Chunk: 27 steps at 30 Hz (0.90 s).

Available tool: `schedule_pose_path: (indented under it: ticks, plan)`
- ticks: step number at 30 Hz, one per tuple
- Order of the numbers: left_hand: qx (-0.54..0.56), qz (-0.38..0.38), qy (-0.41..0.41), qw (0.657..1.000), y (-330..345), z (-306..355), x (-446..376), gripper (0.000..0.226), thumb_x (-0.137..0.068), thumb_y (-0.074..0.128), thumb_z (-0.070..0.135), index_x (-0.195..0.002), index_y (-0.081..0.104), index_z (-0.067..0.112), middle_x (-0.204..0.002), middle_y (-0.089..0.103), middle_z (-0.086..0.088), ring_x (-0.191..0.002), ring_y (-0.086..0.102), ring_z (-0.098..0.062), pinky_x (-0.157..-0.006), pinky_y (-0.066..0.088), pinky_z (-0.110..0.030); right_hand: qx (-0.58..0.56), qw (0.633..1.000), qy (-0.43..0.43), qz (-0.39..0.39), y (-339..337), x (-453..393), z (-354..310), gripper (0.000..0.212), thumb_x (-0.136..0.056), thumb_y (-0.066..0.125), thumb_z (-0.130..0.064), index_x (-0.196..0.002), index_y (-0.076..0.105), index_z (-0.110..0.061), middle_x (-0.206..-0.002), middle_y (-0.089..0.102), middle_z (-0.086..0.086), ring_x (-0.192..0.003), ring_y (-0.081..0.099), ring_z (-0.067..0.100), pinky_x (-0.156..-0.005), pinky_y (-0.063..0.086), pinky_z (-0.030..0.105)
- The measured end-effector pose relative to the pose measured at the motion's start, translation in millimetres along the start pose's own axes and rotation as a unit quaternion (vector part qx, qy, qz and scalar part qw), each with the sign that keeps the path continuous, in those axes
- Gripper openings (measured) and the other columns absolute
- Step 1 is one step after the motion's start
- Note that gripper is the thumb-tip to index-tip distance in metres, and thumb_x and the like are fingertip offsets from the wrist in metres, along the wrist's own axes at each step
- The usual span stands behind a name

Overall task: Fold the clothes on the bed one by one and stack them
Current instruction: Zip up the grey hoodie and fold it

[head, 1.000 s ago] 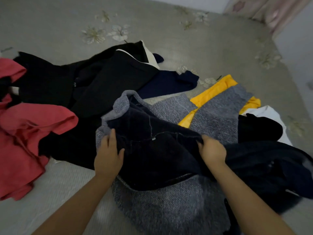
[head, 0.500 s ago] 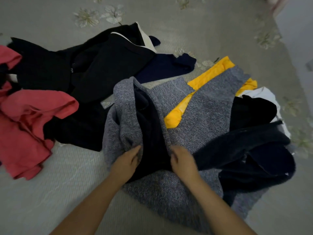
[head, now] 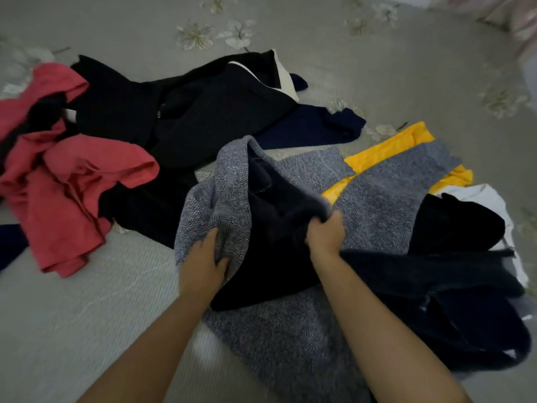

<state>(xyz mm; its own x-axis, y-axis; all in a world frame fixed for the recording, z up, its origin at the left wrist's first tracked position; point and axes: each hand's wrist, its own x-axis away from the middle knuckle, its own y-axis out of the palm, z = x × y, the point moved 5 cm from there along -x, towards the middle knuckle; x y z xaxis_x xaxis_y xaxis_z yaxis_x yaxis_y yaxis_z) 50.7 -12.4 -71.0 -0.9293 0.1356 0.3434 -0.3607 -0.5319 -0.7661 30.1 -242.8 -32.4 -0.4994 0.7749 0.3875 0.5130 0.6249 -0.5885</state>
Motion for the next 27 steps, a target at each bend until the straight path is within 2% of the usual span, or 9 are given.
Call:
schedule_pose_path:
  ticks: [3, 5, 8, 10, 13, 15, 20, 23, 27]
  plan:
    - [0.024, 0.137, 0.054, 0.989, -18.8, 26.1, -4.2, 0.055, -0.081, 0.062, -0.001, -0.132, 0.043, 0.0, -0.111, 0.055, -0.024, -0.101, 0.054, -0.038, -0.079, 0.046, -0.041, -0.148, 0.984, -0.075, 0.07, 0.8, -12.5, -42.0, 0.025, -0.088, 0.046, 0.001, -0.113, 0.045, 0.001, -0.109, 0.055, 0.021, -0.101, 0.055, 0.033, -0.09, 0.043, 0.039]
    - [-0.014, 0.159, 0.097, 0.982, -15.9, 36.7, -8.1, 0.055, -0.075, 0.065, -0.007, -0.127, 0.047, -0.004, -0.101, 0.057, -0.025, -0.091, 0.058, -0.039, -0.069, 0.049, -0.041, -0.02, 0.983, -0.18, -0.012, 25.4, -9.8, -47.7, 0.041, -0.086, 0.05, 0.001, -0.125, 0.038, 0.006, -0.122, 0.045, 0.023, -0.114, 0.047, 0.033, -0.095, 0.032, 0.028]
    - [-0.206, -0.034, 0.109, 0.972, 25.3, 32.0, -10.0, 0.076, -0.078, 0.065, 0.014, -0.141, 0.023, 0.005, -0.119, 0.05, -0.019, -0.103, 0.052, -0.036, -0.075, 0.047, -0.041, 0.27, 0.883, -0.141, -0.358, 79.9, -7.5, 12.9, 0.073, -0.086, 0.044, 0.002, -0.145, 0.001, -0.002, -0.152, 0.001, 0.018, -0.14, 0.012, 0.03, -0.108, 0.013, 0.021]
    - [-0.25, -0.142, 0.122, 0.95, 42.8, 24.8, -13.3, 0.077, -0.082, 0.061, 0.02, -0.144, 0.017, 0.009, -0.128, 0.044, -0.018, -0.114, 0.047, -0.036, -0.085, 0.045, -0.043, 0.329, 0.836, -0.104, -0.427, 75.5, -15.0, 28.1, 0.067, -0.088, 0.038, 0.004, -0.146, 0.007, -0.008, -0.154, 0.004, 0.014, -0.137, 0.024, 0.03, -0.107, 0.023, 0.02]
    - [-0.193, -0.065, 0.151, 0.967, 18.7, 43.4, -32.4, 0.028, -0.085, 0.053, 0.012, -0.111, 0.054, 0.002, -0.088, 0.064, -0.016, -0.077, 0.062, -0.03, -0.054, 0.046, -0.032, 0.239, 0.908, -0.152, -0.308, 47.2, -40.9, 1.7, 0.038, -0.09, 0.041, 0.003, -0.127, 0.05, 0.0, -0.125, 0.055, 0.019, -0.081, 0.062, 0.028, -0.066, 0.049, 0.017]
    - [-0.13, 0.069, 0.134, 0.98, -8.7, 51.6, -45.9, 0.016, -0.081, 0.056, 0.016, -0.087, 0.057, 0.002, -0.057, 0.059, -0.015, -0.048, 0.057, -0.03, -0.036, 0.028, -0.024, 0.257, 0.907, -0.29, -0.164, 25.2, -53.0, -22.6, 0.022, -0.087, 0.053, -0.003, -0.107, 0.063, 0.002, -0.104, 0.065, 0.019, -0.087, 0.062, 0.033, -0.073, 0.045, 0.027]
    - [0.03, -0.051, -0.015, 0.998, 7.0, 29.1, -87.5, 0.065, -0.091, 0.052, 0.034, -0.139, 0.026, -0.001, -0.132, 0.046, -0.017, -0.12, 0.043, -0.031, -0.097, 0.035, -0.035, 0.399, 0.82, -0.359, -0.2, 40.2, -87.3, -30.2, 0.065, -0.082, 0.064, -0.039, -0.13, 0.043, -0.001, -0.129, 0.047, 0.015, -0.122, 0.039, 0.028, -0.101, 0.03, 0.032]
    - [-0.033, -0.171, -0.069, 0.982, 31.2, 15.6, -95.7, 0.089, -0.085, 0.049, 0.055, -0.145, 0.008, 0.004, -0.144, 0.033, -0.014, -0.129, 0.034, -0.031, -0.104, 0.034, -0.042, 0.523, 0.722, -0.367, -0.266, 62.3, -92.8, -24.8, 0.085, -0.082, 0.055, -0.055, -0.143, 0.02, -0.009, -0.142, 0.034, 0.01, -0.131, 0.031, 0.024, -0.107, 0.025, 0.035]
    - [-0.14, -0.15, -0.057, 0.977, 40.9, 25.5, -94.3, 0.06, -0.093, 0.045, 0.043, -0.137, 0.025, 0.009, -0.126, 0.045, -0.02, -0.114, 0.044, -0.035, -0.091, 0.04, -0.041, 0.539, 0.722, -0.337, -0.274, 63.9, -87.4, -23.2, 0.085, -0.086, 0.051, -0.051, -0.146, 0.003, -0.015, -0.135, 0.041, 0.015, -0.116, 0.049, 0.029, -0.084, 0.045, 0.037]
